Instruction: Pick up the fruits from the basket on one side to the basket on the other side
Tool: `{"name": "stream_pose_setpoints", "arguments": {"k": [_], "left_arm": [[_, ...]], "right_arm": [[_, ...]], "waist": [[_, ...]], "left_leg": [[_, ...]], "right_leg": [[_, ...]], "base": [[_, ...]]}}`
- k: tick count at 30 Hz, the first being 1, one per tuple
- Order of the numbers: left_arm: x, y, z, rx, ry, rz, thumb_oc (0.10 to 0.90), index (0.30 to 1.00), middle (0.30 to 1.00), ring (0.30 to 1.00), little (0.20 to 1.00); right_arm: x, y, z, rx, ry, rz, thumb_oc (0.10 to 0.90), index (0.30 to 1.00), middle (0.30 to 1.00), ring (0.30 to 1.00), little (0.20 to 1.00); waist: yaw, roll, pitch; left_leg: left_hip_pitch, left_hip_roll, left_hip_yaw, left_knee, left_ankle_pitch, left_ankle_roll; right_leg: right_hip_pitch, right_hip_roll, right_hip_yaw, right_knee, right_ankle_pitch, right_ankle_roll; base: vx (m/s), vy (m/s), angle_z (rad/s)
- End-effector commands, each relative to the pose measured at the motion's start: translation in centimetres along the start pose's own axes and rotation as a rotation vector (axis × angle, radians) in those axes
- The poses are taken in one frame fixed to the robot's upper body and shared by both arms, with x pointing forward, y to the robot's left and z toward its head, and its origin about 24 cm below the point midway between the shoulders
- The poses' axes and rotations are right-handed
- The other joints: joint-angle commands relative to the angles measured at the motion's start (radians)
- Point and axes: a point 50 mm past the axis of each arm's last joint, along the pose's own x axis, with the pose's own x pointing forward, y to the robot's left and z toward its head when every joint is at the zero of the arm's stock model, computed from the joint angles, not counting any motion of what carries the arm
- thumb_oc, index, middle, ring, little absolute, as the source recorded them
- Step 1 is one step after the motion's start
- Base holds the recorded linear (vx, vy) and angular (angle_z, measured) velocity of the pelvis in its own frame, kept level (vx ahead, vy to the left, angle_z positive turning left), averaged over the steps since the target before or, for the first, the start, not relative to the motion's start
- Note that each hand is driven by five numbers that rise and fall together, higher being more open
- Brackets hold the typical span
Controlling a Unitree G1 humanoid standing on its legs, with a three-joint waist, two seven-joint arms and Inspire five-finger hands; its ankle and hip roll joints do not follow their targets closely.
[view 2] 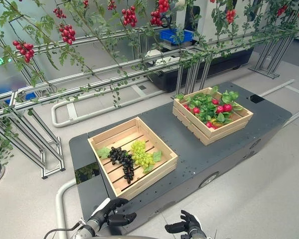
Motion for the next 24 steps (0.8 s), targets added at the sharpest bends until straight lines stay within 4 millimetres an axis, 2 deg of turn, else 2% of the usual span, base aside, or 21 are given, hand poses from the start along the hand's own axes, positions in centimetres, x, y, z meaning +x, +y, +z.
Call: {"name": "stream_pose_setpoints", "arguments": {"k": [1,2,3,5,10,14,15,16,17,18,20,21,22,24], "left_arm": [[2.1,3.7,7.7,-0.066,-0.391,0.083,0.8,0.9,0.9,0.9,0.9],[1.9,4.6,9.2,-0.119,-0.472,0.1,0.8,0.9,0.9,0.9,0.9],[1.8,5.1,9.8,-0.133,-0.505,0.111,0.8,0.9,0.9,0.9,0.9],[0.8,7.5,12.8,-0.175,-0.666,0.175,0.8,0.9,0.9,0.9,0.9],[-1.6,11.5,16.2,-0.237,-0.871,0.303,0.8,0.9,0.9,0.9,0.9],[-3.2,15.0,17.8,-0.18,-0.939,0.476,0.8,0.9,0.9,0.9,0.9],[-3.7,16.4,18.2,-0.17,-0.955,0.55,0.8,0.9,0.9,0.9,0.9],[-3.7,16.4,18.2,-0.17,-0.954,0.55,0.8,0.9,0.9,0.9,0.9],[-4.8,18.9,18.6,-0.147,-0.97,0.649,0.8,0.9,0.9,0.9,0.9],[-5.9,21.1,18.9,-0.113,-0.971,0.748,0.8,0.9,0.9,0.9,0.9],[-7.4,23.5,19.2,-0.07,-0.967,0.855,0.8,0.9,0.9,0.9,0.9],[-7.7,23.8,19.3,-0.061,-0.968,0.868,0.8,0.9,0.9,0.9,0.9],[-8.9,25.3,19.6,-0.039,-0.976,0.941,0.8,0.9,0.9,0.9,0.9],[-9.7,26.2,20.1,0.01,-0.978,0.992,0.8,0.9,0.9,0.9,0.9]], "right_arm": [[0.8,0.3,4.2,-0.053,-0.122,0.009,0.8,0.9,0.9,0.9,0.9],[0.8,0.2,4.5,-0.035,-0.135,0.011,0.8,0.9,0.9,0.9,0.9],[0.8,0.1,4.7,-0.027,-0.14,0.012,0.8,0.9,0.9,0.9,0.9],[0.7,-0.3,5.2,0.023,-0.165,0.011,0.8,0.9,0.9,0.9,0.9],[0.4,-0.8,6.6,0.137,-0.254,-0.002,0.8,0.9,0.9,0.9,0.9],[-0.6,-1.1,9.6,0.207,-0.413,0.011,0.8,0.9,0.9,0.9,0.9],[-1.0,-1.3,10.4,0.218,-0.472,0.012,0.8,0.9,0.9,0.9,0.9],[-1.0,-1.3,10.4,0.218,-0.472,0.012,0.8,0.9,0.9,0.9,0.9],[-1.5,-1.8,11.1,0.225,-0.529,0.016,0.8,0.9,0.9,0.9,0.9],[-1.9,-2.3,11.3,0.223,-0.574,0.014,0.8,0.9,0.9,0.9,0.9],[-2.4,-2.9,11.3,0.22,-0.604,0.013,0.8,0.9,0.9,0.9,0.9],[-2.4,-2.9,11.3,0.221,-0.606,0.014,0.8,0.9,0.9,0.9,0.9],[-2.7,-3.2,11.2,0.222,-0.623,0.007,0.8,0.9,0.9,0.9,0.9],[-2.9,-3.4,11.2,0.219,-0.633,0.003,0.8,0.9,0.9,0.9,0.9]], "waist": [[0.029,-0.024,0.086],[0.034,-0.025,0.089],[0.036,-0.024,0.091],[0.045,-0.026,0.093],[0.055,-0.027,0.092],[0.042,-0.026,0.098],[0.036,-0.026,0.1],[0.036,-0.027,0.1],[0.027,-0.028,0.1],[0.019,-0.031,0.097],[0.011,-0.035,0.094],[0.01,-0.036,0.093],[0.005,-0.038,0.094],[0.003,-0.037,0.098]], "left_leg": [[0.09,-0.007,-0.008,0.01,-0.181,-0.009],[0.09,-0.005,-0.009,0.01,-0.181,-0.009],[0.09,-0.004,-0.009,0.01,-0.181,-0.009],[0.091,-0.002,-0.014,0.01,-0.18,-0.008],[0.092,-0.003,-0.026,0.01,-0.179,-0.007],[0.087,-0.001,-0.024,0.01,-0.171,-0.009],[0.084,-0.002,-0.023,0.01,-0.169,-0.009],[0.084,-0.002,-0.023,0.01,-0.169,-0.009],[0.081,-0.005,-0.021,0.01,-0.167,-0.009],[0.08,-0.006,-0.018,0.01,-0.166,-0.008],[0.081,-0.008,-0.019,0.01,-0.166,-0.008],[0.081,-0.008,-0.019,0.01,-0.166,-0.008],[0.081,-0.011,-0.021,0.01,-0.166,-0.006],[0.079,-0.012,-0.024,0.01,-0.165,-0.005]], "right_leg": [[0.027,-0.006,-0.017,0.006,-0.049,-0.031],[0.026,-0.007,-0.017,0.007,-0.048,-0.032],[0.026,-0.007,-0.017,0.006,-0.048,-0.033],[0.028,-0.006,-0.019,0.006,-0.047,-0.036],[0.033,-0.005,-0.021,0.006,-0.047,-0.043],[0.028,-0.004,-0.018,0.006,-0.041,-0.045],[0.026,-0.004,-0.017,0.006,-0.039,-0.046],[0.026,-0.004,-0.018,0.006,-0.039,-0.046],[0.024,-0.003,-0.015,0.006,-0.04,-0.046],[0.025,-0.003,-0.014,0.006,-0.042,-0.045],[0.024,-0.001,-0.015,0.014,-0.049,-0.044],[0.024,-0.001,-0.015,0.016,-0.051,-0.044],[0.02,0.0,-0.015,0.033,-0.062,-0.045],[0.008,0.001,-0.013,0.06,-0.076,-0.048]], "base": [[0.0,0.0,0.0],[0.0,0.0,0.0],[0.0,0.0,0.0],[0.0,0.0,0.0],[0.03,0.022,0.01],[0.03,0.036,0.04],[0.02,0.028,0.03],[0.04,0.039,0.03],[0.08,0.038,0.07],[0.11,0.046,0.06],[0.1,0.019,0.06],[0.11,0.012,0.07],[0.1,0.022,0.07],[0.07,0.032,0.06]]}}
